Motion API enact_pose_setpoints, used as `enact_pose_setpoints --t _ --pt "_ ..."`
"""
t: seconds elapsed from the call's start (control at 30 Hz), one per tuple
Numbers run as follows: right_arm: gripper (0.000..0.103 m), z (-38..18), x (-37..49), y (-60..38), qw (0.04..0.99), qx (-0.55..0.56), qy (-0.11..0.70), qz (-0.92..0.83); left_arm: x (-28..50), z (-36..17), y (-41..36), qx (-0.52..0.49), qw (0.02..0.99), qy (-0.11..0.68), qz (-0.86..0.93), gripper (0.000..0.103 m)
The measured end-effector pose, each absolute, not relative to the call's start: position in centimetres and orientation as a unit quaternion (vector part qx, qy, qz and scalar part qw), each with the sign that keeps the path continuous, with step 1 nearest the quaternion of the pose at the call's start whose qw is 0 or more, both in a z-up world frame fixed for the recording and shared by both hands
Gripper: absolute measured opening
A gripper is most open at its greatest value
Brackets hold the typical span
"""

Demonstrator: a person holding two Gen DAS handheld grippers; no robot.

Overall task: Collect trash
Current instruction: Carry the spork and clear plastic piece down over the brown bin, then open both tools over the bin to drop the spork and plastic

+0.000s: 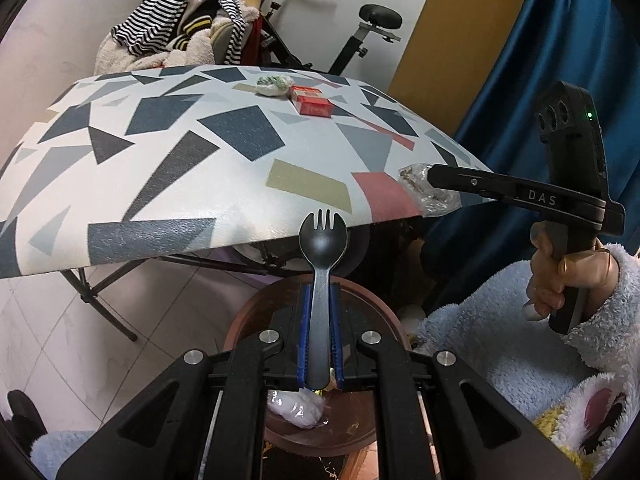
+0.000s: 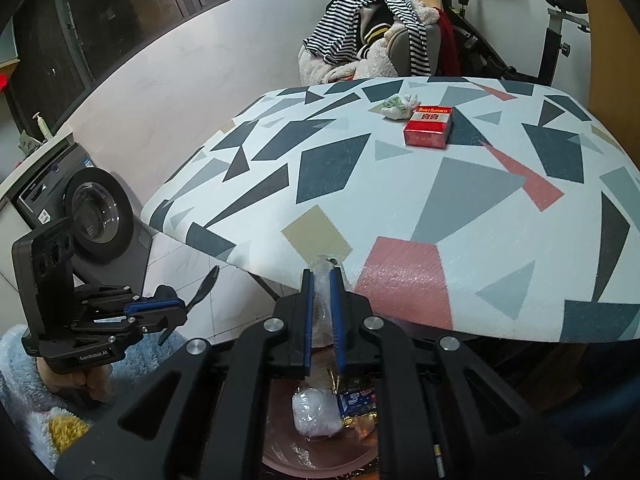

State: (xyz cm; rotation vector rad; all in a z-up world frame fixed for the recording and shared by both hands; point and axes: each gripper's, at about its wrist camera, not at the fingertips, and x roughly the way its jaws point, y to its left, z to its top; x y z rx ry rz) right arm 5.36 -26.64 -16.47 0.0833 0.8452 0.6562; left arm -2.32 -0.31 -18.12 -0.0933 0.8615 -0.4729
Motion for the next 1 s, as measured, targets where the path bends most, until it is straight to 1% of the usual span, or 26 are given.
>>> enact_pose_setpoints --t 0.03,0.1,0.17,0.3,0.37,0.4,0.47,0.5,0.53,0.67,1.0 --pt "0.012 -16.6 5.3 -26.6 0.859 0.04 0.404 0.313 -2.3 -18.2 -0.4 -0.044 0.879 0.415 -0.23 0.01" --pt "0.012 -16.8 5.1 -26.5 0.857 0.04 0.407 0.315 -2.4 -18.2 -0.6 -0.042 0.877 0.414 -0.239 0.015" --pt "0.012 -17.1 5.0 -26.3 0.855 0.04 0.41 0.315 -2.7 -18.0 -0.8 -0.03 0.883 0.407 -0.233 0.04" --pt "0.012 -18.4 4.5 -25.9 0.849 0.047 0.425 0.312 -3.3 -17.8 -1.2 -0.011 0.896 0.39 -0.213 0.053" --pt "0.012 -19.1 4.2 -25.6 0.846 0.045 0.432 0.308 -3.5 -17.8 -1.0 -0.01 0.902 0.385 -0.196 0.065" --pt "0.012 -19.7 4.0 -25.4 0.844 0.043 0.438 0.307 -3.6 -17.8 -0.8 -0.012 0.904 0.382 -0.19 0.067" --pt "0.012 -20.5 3.8 -25.2 0.841 0.044 0.446 0.304 -3.7 -17.6 -0.3 -0.017 0.91 0.376 -0.176 0.076" --pt "0.012 -21.2 3.6 -25.2 0.84 0.045 0.45 0.3 -3.8 -17.6 -0.1 -0.019 0.912 0.373 -0.17 0.078" --pt "0.012 -21.9 3.4 -25.1 0.838 0.048 0.455 0.298 -3.8 -17.6 0.0 -0.021 0.914 0.371 -0.164 0.082" --pt "0.012 -23.9 3.0 -24.9 0.831 0.047 0.471 0.293 -3.7 -17.7 0.2 -0.023 0.919 0.365 -0.148 0.088" --pt "0.012 -26.3 2.7 -23.1 0.831 -0.023 0.48 0.281 -3.2 -18.5 0.3 -0.023 0.916 0.378 -0.131 0.091"
